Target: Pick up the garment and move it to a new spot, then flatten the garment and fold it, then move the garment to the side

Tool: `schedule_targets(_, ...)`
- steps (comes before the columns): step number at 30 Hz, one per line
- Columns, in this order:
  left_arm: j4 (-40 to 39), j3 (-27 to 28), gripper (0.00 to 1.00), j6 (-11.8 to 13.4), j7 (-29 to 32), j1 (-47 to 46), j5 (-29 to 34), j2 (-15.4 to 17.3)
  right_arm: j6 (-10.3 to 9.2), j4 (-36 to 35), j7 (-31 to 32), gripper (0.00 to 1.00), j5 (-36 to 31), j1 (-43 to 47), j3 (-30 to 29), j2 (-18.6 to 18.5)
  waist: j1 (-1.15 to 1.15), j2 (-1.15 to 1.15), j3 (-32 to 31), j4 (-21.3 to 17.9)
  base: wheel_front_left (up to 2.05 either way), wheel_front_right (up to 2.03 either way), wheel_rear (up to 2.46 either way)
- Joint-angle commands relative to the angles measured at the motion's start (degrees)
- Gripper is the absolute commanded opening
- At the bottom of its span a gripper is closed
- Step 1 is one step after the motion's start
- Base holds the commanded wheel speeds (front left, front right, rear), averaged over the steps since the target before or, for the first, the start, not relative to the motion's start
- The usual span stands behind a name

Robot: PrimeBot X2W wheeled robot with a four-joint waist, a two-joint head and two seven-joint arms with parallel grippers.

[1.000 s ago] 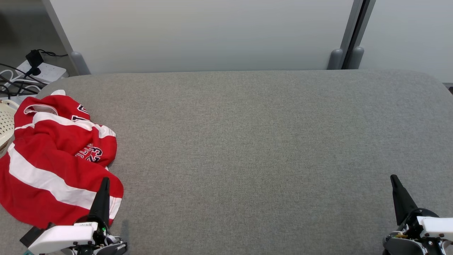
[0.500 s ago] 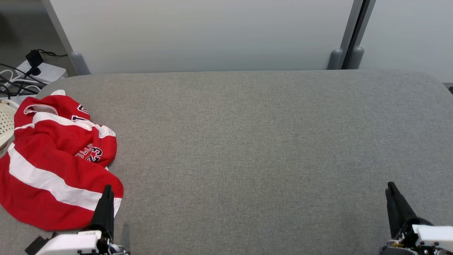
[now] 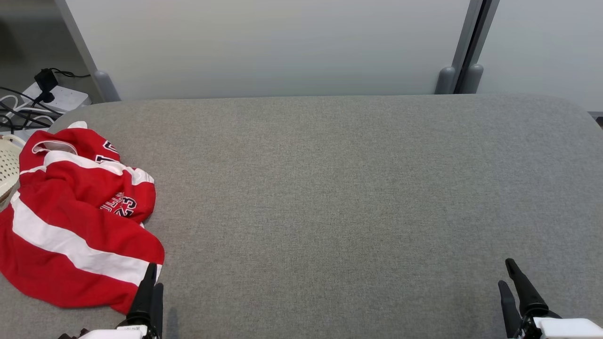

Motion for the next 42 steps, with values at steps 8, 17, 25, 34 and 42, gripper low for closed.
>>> schedule_targets(8,-3.5,0.0,1.00,-0.1,-1.8,-2.5,6.6,0.8,0.01,-1.9,-2.4,1.00,-4.9,-2.9,2.9,-2.0,-0.03,0.00,-0.2,-0.1,0.00,0.00,0.00)
schedule_targets(17,-4.9,-0.3,1.00,-0.1,-3.1,-2.8,14.6,0.8,0.02,-3.0,-3.7,1.00,-12.3,-3.1,3.5,-1.9,-0.03,0.00,-0.4,-0.1,0.00,0.00,0.00)
schedule_targets(25,-6.8,-1.2,1.00,1.1,-4.5,-3.1,22.7,0.9,0.03,-3.8,-5.1,1.00,-20.1,-3.6,4.2,-1.6,-0.03,0.00,-0.3,-0.3,0.00,0.00,0.00)
schedule_targets(34,-7.2,-2.6,1.00,3.1,-6.0,-3.2,30.6,1.0,0.03,-5.1,-6.6,1.00,-30.9,-3.6,4.3,-1.3,-0.03,0.00,-0.5,-0.5,0.00,0.00,0.00)
schedule_targets(42,-8.7,-3.4,1.00,4.6,-7.3,-3.5,37.0,1.1,0.04,-6.2,-7.9,1.00,-35.8,-3.9,6.6,-1.3,-0.03,0.00,-0.6,-0.8,0.00,0.00,0.00)
